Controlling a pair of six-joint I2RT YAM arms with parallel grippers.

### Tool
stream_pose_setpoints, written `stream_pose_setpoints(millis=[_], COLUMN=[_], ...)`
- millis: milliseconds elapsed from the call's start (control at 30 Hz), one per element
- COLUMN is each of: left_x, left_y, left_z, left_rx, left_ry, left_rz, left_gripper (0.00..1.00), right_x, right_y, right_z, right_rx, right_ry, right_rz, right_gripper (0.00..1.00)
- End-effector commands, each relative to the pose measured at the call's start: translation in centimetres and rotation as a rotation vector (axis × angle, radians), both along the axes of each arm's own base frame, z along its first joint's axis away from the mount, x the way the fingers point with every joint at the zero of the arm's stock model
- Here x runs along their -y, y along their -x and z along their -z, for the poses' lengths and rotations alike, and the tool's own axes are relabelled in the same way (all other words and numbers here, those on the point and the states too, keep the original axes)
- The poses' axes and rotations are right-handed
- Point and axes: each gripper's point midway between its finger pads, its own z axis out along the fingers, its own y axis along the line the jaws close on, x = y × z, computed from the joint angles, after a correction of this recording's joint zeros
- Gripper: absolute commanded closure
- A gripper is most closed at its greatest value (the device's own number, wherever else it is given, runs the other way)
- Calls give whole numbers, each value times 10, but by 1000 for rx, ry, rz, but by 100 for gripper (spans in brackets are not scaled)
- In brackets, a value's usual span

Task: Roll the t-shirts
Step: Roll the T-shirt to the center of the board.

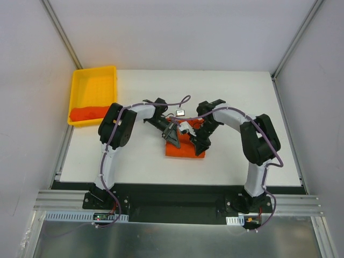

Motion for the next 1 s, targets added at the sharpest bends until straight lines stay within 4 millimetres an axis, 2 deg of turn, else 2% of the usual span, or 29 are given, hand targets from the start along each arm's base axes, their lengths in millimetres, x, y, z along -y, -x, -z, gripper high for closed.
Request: stream_pose_setpoints(millis=[0,133,233,333,367,433,467,533,567,633,667,700,733,767,800,833,867,900,933,967], left_x=[-9,-15,-20,-27,-35,-44,-58,-71,-79,-95,-99,-102,-104,-107,-106,-101,-99,-96,-85,-82], left_y=[-14,-20,-23,-37,-48,-68,-81,-95,-100,-106,-105,-96,-93,-80,-71,-62,-49,-43,-31,-22], left_z=[-3,11,21,24,24,17,17,1,-4,-28,-36,-53,-59,-51,-71,-69,-57,-70,-66,-52], left_rx=[-32,-11,33,69,46,82,71,139,185,334,447,558,643,737,862,954,1040,1147,1249,1306], left_ry=[-1,-54,-99,-133,-166,-175,-218,-229,-238,-270,-261,-275,-284,-285,-262,-288,-280,-264,-260,-251], left_rz=[-44,-55,-56,-88,-137,-209,-275,-330,-347,-383,-358,-349,-336,-277,-254,-207,-142,-126,-51,-18], left_gripper=[93,91,81,75,73,67,65,63,63,62,61,61,59,57,55,54,53,52,51,51], right_x=[26,22,22,19,20,18,18,18,14,15,13,13,12,12,12,11,12,12,11,11], right_y=[56,53,48,42,42,39,39,37,30,30,25,25,23,22,21,21,20,20,20,19], right_z=[-10,-2,1,1,5,5,7,10,11,12,12,13,12,11,12,12,11,11,10,10], right_rx=[-346,-455,-507,-547,-576,-593,-611,-639,-628,-693,-701,-721,-737,-742,-752,-754,-754,-756,-756,-758], right_ry=[139,168,210,248,268,289,309,349,351,391,387,395,393,395,395,391,390,387,383,377], right_rz=[9,58,61,86,92,107,114,143,150,165,179,191,208,213,219,220,223,226,226,232], right_gripper=[86,86,86,86,87,87,87,87,87,87,87,87,87,87,87,87,88,88,89,90])
